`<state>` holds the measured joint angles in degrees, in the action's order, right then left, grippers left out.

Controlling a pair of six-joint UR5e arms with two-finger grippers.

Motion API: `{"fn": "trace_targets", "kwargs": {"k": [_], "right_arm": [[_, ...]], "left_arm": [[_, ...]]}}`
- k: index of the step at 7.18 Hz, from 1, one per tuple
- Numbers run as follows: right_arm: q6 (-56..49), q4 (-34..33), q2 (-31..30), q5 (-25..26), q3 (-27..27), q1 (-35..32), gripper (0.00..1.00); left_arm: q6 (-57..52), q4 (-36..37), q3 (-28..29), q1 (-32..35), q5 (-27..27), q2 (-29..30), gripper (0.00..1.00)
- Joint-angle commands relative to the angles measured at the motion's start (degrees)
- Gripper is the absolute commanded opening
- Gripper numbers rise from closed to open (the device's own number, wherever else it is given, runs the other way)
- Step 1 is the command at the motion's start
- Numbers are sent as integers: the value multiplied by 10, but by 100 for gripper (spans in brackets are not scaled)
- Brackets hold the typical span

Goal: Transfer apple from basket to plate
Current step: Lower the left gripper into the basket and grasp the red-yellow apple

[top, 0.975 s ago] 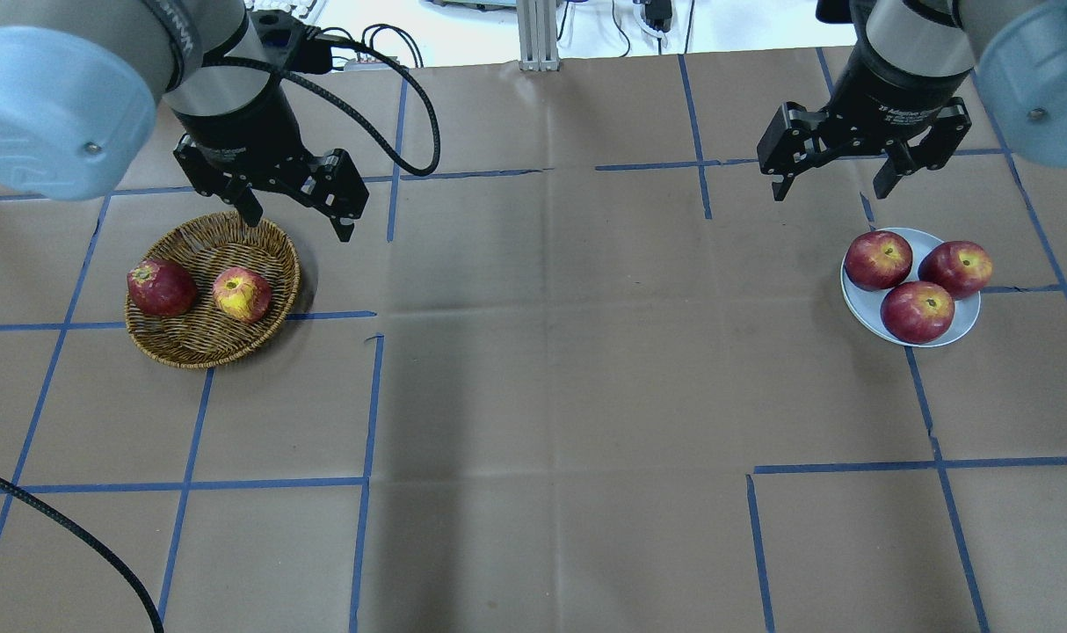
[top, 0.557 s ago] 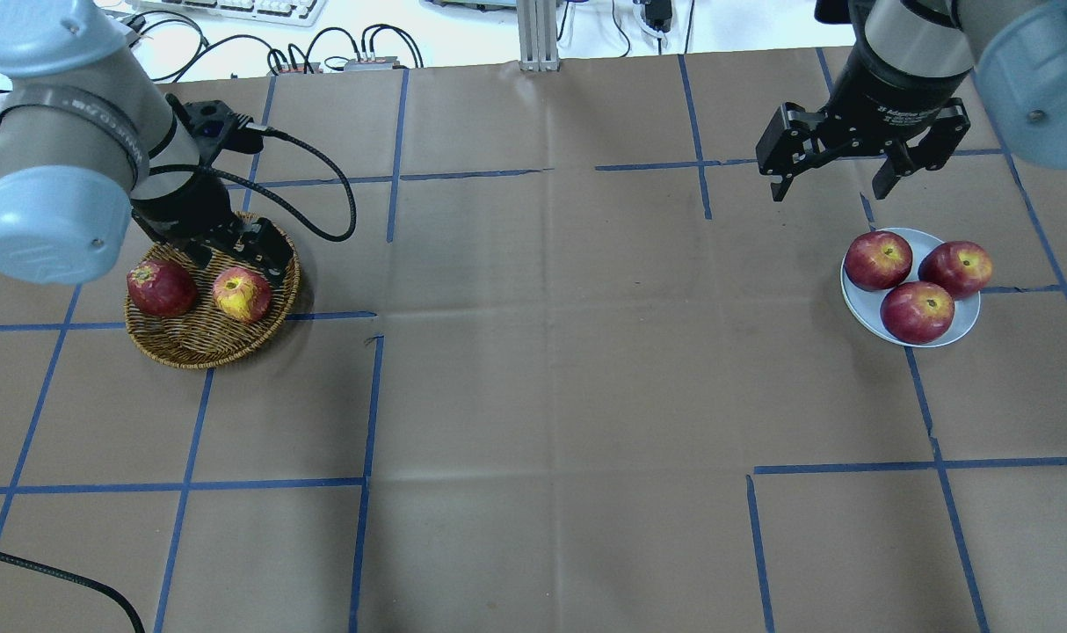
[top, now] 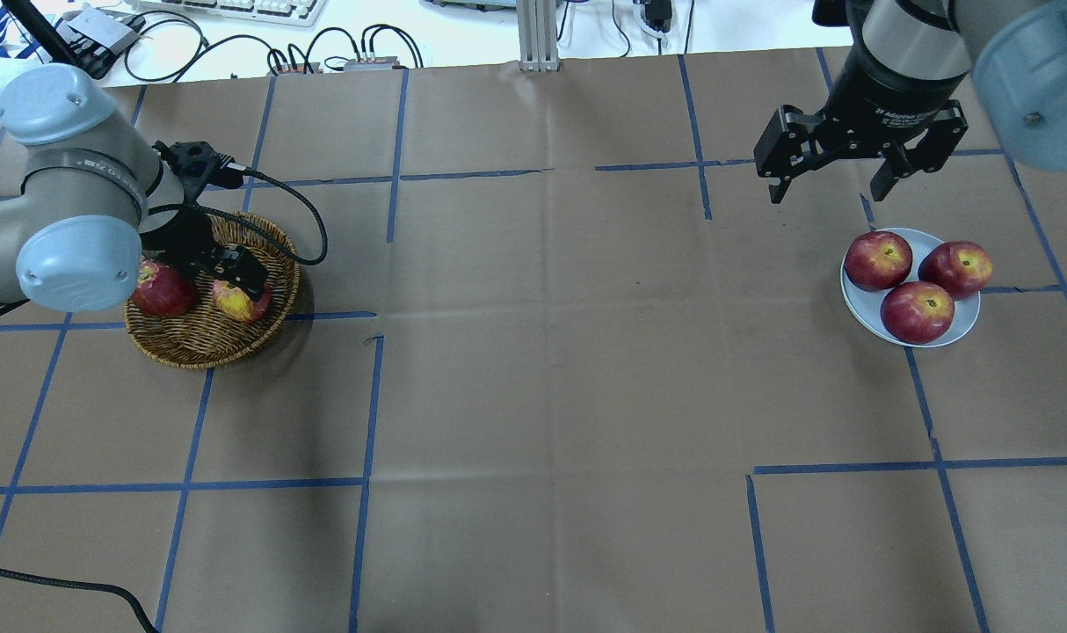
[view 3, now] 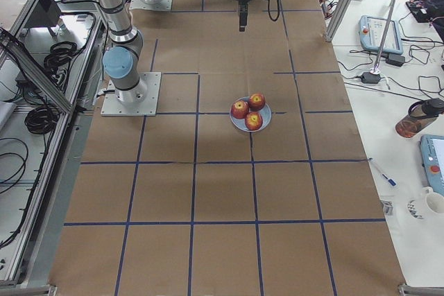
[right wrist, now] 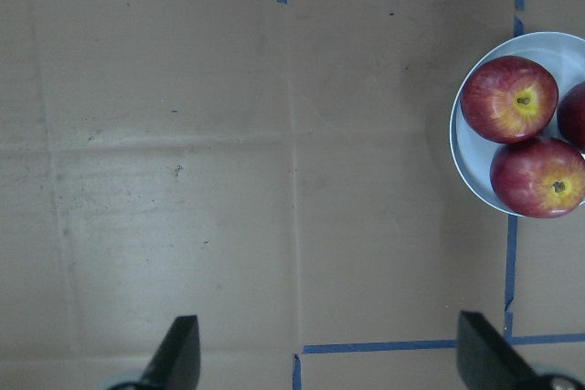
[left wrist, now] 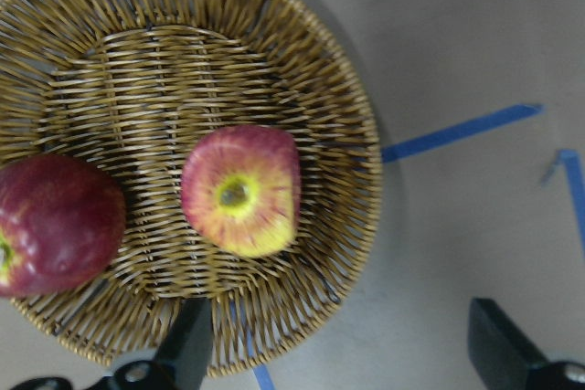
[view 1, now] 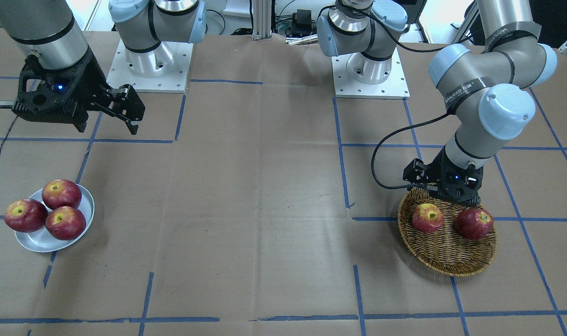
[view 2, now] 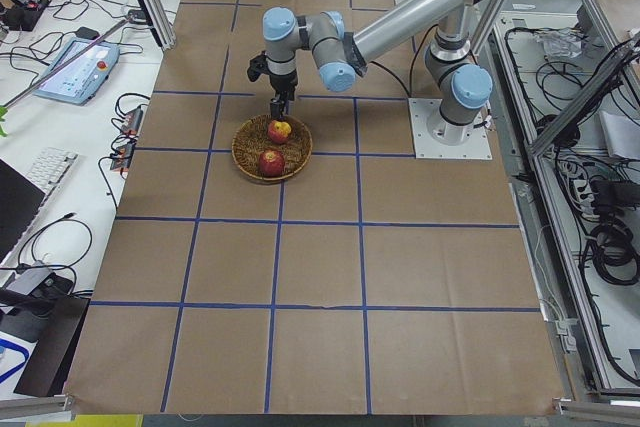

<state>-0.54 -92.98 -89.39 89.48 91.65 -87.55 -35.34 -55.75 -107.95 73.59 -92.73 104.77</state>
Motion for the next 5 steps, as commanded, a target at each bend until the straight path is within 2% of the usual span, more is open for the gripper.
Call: {"fn": "trace_targets", "kwargs": {"k": [1,5], "right_arm": [[3,-1,1,-16,-1,0,100],[2,-2,1,-11,-3,0,100]], "left_arm": [[-9,30,7,-8,0,37,99],[-14,43,2,-9,-1,75,99]]}}
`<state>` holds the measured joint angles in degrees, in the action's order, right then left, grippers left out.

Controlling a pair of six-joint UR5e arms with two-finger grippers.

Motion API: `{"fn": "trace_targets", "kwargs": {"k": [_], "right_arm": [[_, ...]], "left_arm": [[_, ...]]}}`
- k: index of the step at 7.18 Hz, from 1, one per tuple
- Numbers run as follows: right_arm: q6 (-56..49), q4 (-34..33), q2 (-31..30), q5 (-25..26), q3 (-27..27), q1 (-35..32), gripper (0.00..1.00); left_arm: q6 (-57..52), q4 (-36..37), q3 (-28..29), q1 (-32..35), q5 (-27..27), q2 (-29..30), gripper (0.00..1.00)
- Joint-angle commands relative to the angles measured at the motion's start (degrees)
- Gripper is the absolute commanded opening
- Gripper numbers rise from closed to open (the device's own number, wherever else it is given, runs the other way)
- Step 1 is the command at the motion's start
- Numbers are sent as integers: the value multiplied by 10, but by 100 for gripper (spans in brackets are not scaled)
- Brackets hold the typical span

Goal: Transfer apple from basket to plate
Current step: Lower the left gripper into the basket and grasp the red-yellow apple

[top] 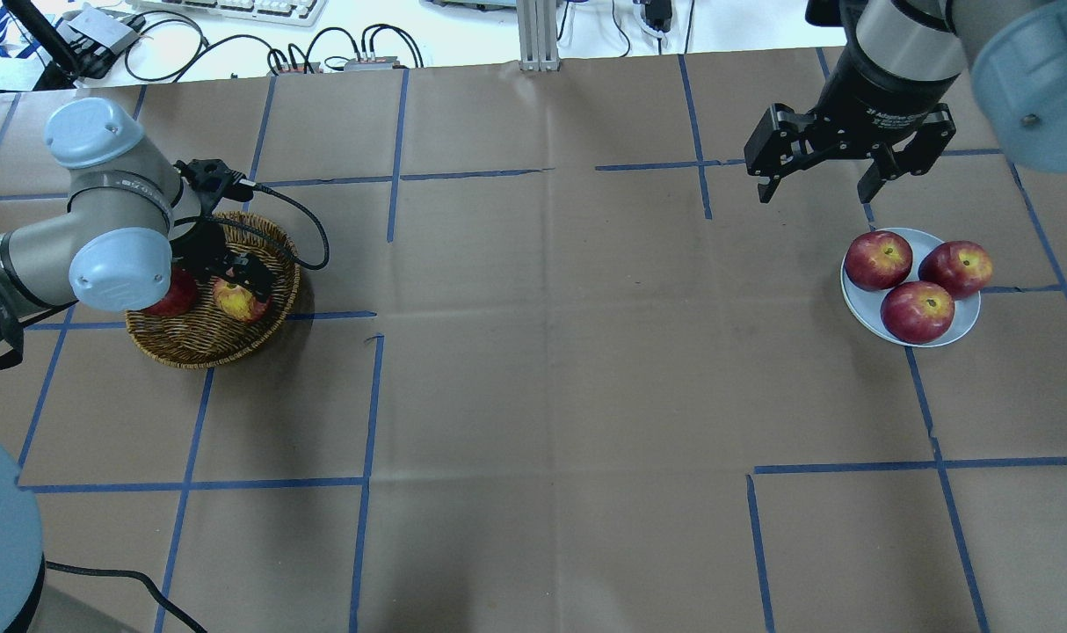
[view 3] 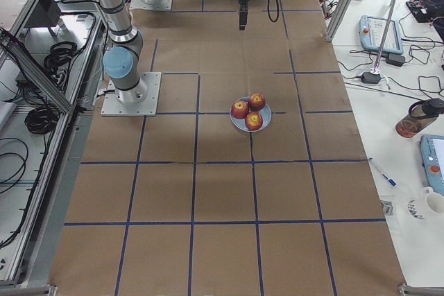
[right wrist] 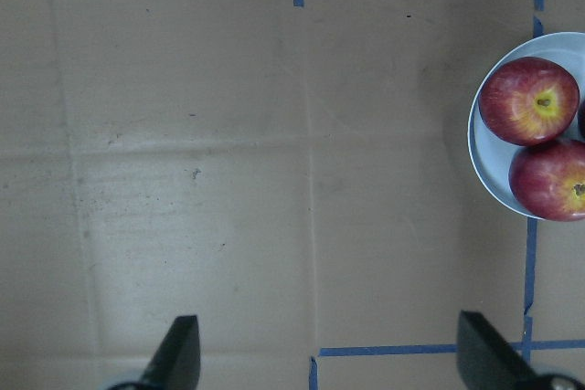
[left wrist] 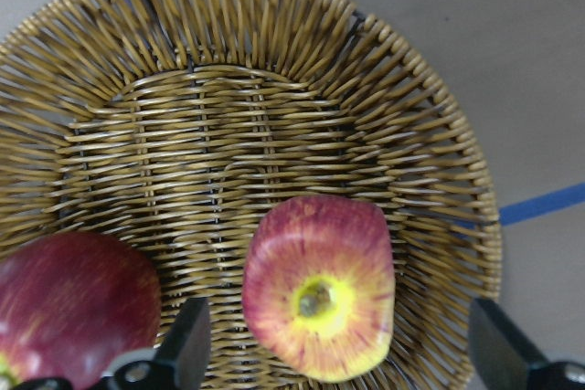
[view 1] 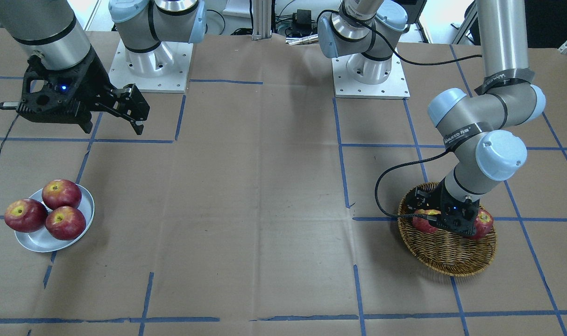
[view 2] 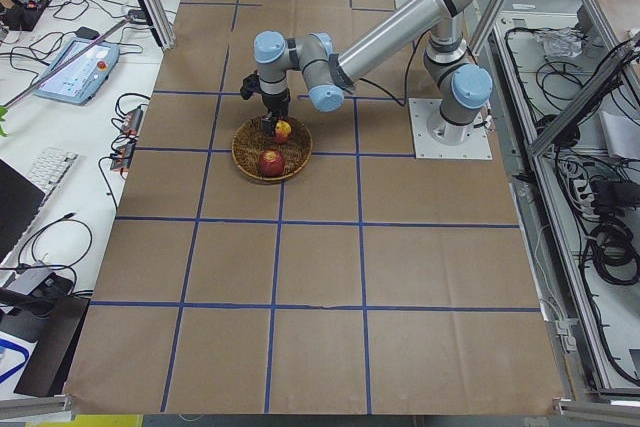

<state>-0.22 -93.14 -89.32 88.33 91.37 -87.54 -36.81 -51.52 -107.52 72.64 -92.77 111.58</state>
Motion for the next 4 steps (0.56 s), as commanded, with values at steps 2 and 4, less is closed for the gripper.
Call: {"fn": "trace_targets", "kwargs": {"k": [2,4], "right_arm": [[-4,0,0,0,0,0,100],[-6,-1,-1,-1,0,0,100]], "left_arm": [[3,14,3,0,0,25,86],[2,14,4,0,-2,22,56]]}}
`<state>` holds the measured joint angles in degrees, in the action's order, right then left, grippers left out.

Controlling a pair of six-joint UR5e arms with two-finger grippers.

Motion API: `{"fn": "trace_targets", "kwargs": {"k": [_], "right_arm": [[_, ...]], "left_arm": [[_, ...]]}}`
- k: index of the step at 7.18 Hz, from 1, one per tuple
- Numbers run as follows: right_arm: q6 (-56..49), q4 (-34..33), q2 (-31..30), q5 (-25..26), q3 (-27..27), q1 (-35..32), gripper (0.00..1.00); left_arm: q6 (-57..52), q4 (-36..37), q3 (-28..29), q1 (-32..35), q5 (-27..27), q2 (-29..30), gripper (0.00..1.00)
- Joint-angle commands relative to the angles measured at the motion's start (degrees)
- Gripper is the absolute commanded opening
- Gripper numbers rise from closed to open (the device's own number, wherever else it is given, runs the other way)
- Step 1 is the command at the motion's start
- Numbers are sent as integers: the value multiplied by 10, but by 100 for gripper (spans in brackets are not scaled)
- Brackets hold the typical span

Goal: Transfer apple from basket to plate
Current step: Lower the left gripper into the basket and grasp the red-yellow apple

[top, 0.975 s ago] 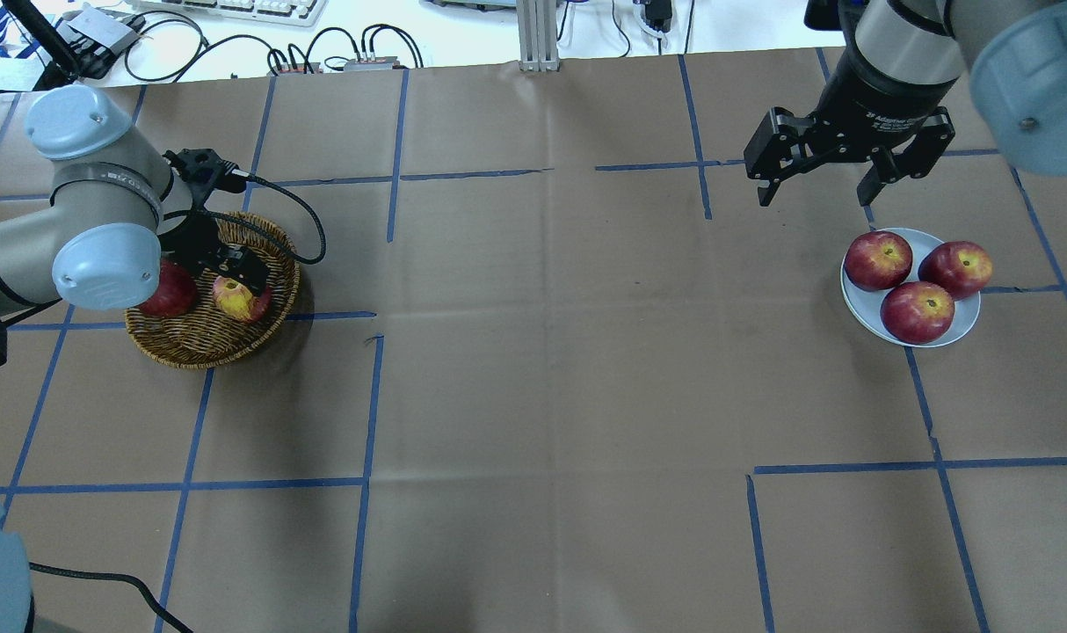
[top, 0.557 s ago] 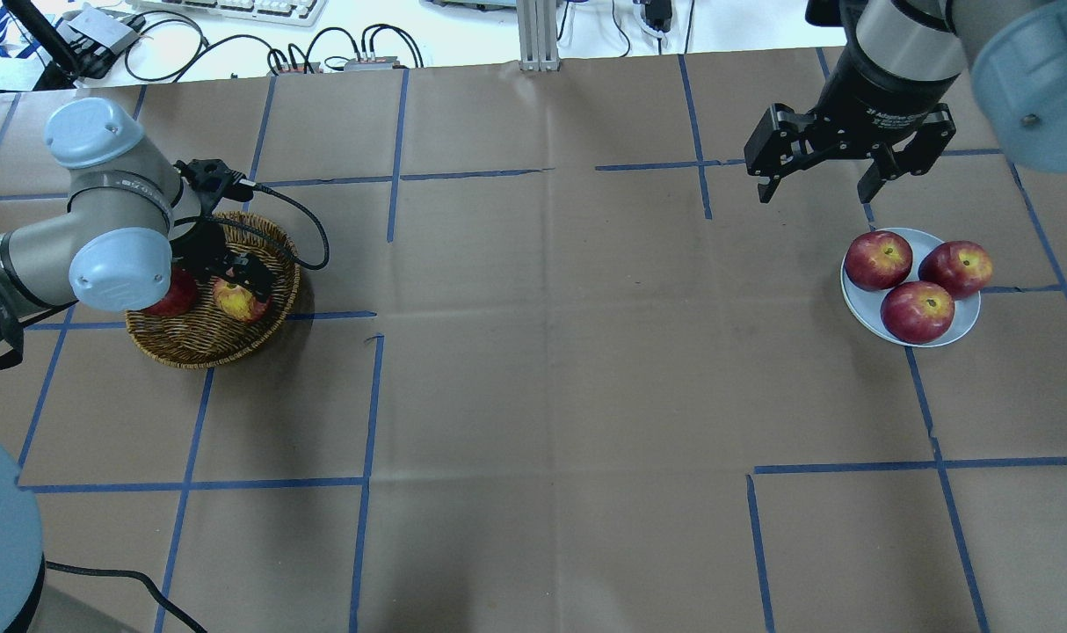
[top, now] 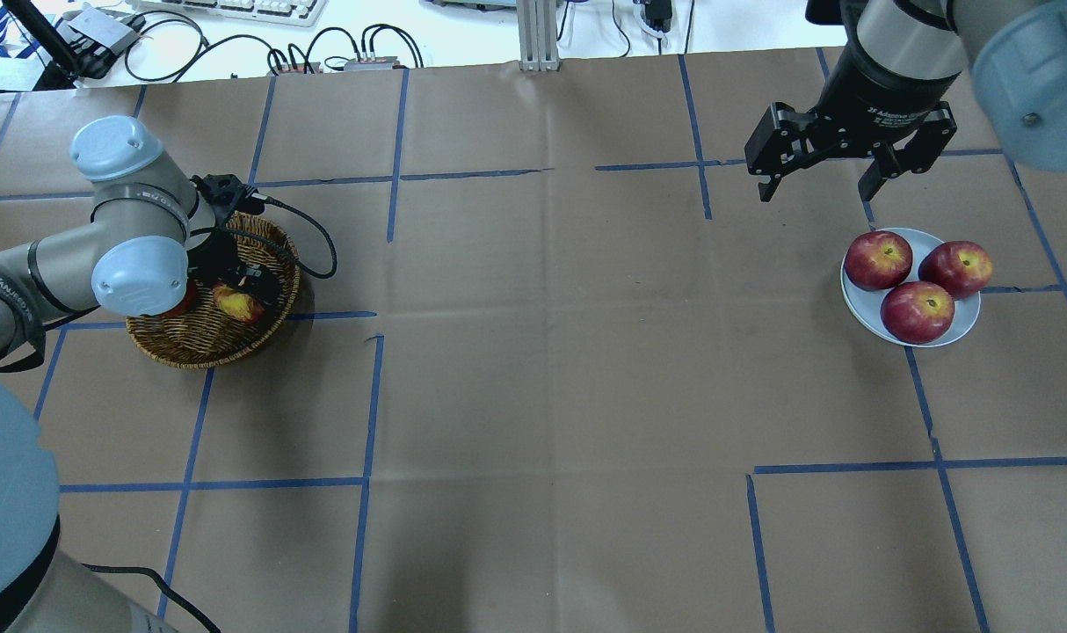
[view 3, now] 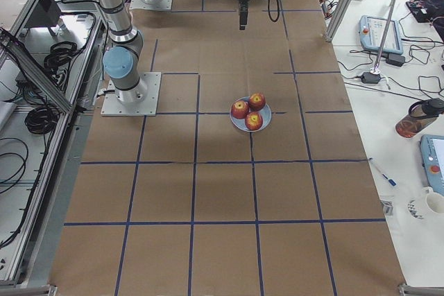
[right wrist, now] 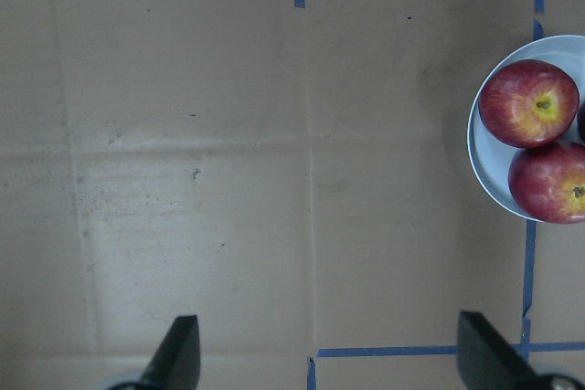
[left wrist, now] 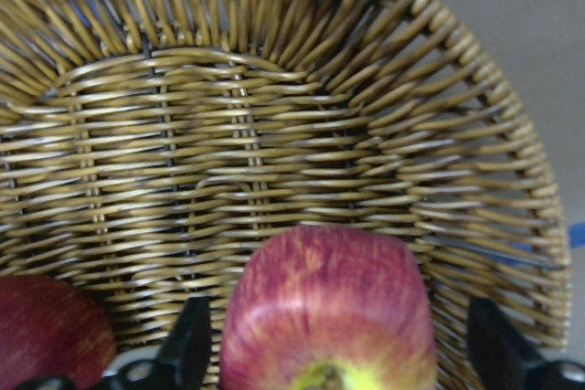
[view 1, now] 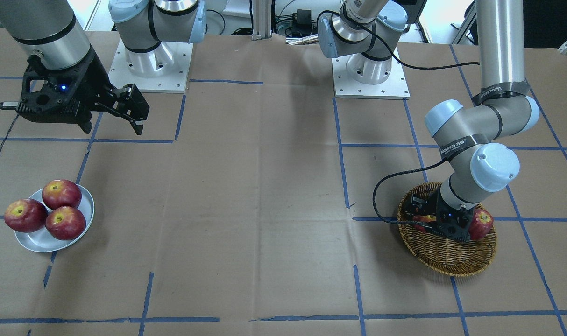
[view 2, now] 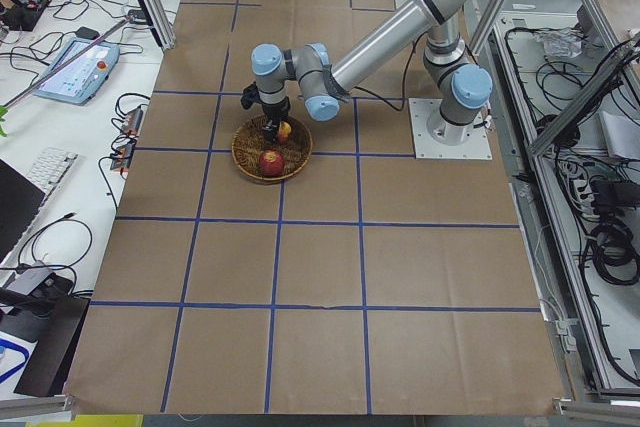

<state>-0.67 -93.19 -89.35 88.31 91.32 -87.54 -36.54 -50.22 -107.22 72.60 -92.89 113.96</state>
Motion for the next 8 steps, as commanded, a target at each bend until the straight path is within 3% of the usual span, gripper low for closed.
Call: {"fn": "trace_targets", "kwargs": {"k": [1,2,4,8], "right_arm": [[-2,0,0,0,0,0,100],[-2,0,-1,1,-1,0,100],[-2,-7,-4,3,-1,0,100],[-1,-8,-7,3,-1,-4,100]], "left_arm": [[14,0,3,2,0,-13,51],[47,-8,20,7,-2,-29,51],[113,-106,84,31,5,-55,51],[368,-124,126,236,12,-33,51]]}}
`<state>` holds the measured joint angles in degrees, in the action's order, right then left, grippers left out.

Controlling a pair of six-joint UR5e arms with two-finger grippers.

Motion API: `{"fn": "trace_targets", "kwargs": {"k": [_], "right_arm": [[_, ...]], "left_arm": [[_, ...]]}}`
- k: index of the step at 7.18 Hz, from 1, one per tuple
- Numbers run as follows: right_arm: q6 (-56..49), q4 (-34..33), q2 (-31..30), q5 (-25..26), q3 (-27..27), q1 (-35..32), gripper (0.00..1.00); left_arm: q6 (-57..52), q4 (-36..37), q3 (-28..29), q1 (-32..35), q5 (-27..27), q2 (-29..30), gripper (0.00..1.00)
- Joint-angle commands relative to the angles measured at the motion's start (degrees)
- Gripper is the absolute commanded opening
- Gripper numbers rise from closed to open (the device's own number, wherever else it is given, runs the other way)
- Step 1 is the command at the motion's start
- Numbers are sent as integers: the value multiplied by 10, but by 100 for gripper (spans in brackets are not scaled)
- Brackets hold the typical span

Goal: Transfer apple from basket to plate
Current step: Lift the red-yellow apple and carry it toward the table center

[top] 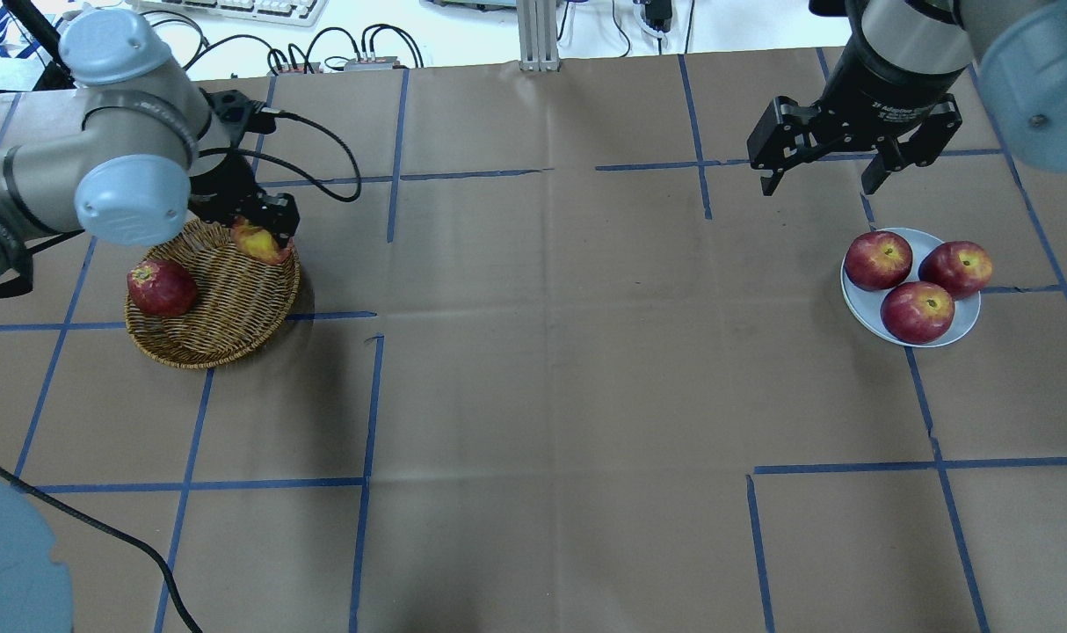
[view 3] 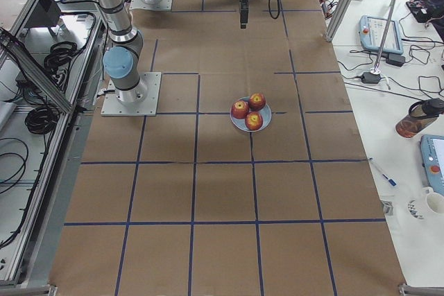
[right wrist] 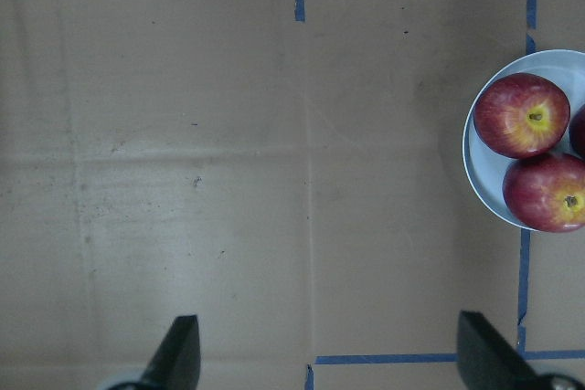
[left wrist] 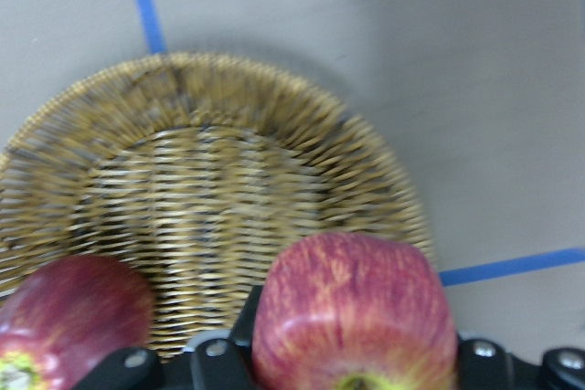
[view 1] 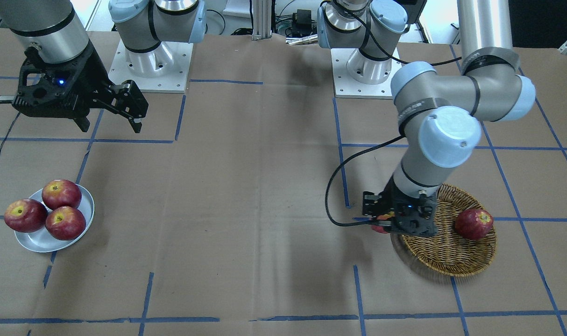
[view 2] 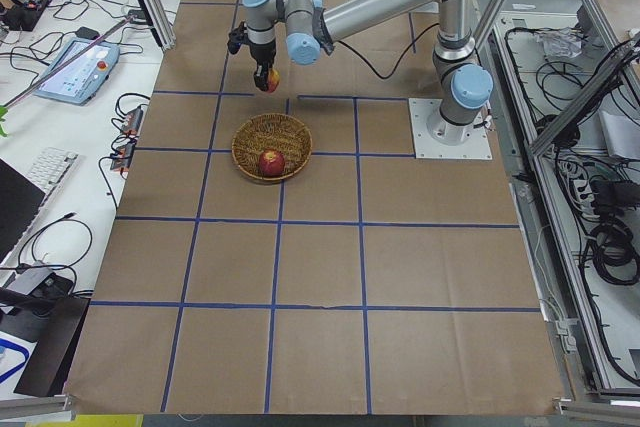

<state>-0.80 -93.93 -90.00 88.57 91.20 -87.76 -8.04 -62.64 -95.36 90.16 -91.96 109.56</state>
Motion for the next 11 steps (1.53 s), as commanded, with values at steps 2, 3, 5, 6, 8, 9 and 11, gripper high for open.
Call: {"fn": "trace_targets", "kwargs": {"k": [2,3,5,6,8,9,11], "right_arm": [[-2,0,-1,16,1,-5,100],[-2,0,-1,18,1,-8,100],[-2,0,-1,18,1,-11,100],[-10,0,-1,18,1,-10,100],[-12,0,-1,18,1,-10,100],[-12,0,0,18,1,-10,100],[-10,0,2,18,4,-10,100]], "left_arm": [[177,46,19,154,-2,73,51],[202,70,26,177,0,99,51],[213,74,41,196,0,128,51],[223,75,42,204,1,131,51],[228,77,42,212,1,134,52],[232,80,42,215,3,142,52],[236,81,49,220,4,147,53]]}}
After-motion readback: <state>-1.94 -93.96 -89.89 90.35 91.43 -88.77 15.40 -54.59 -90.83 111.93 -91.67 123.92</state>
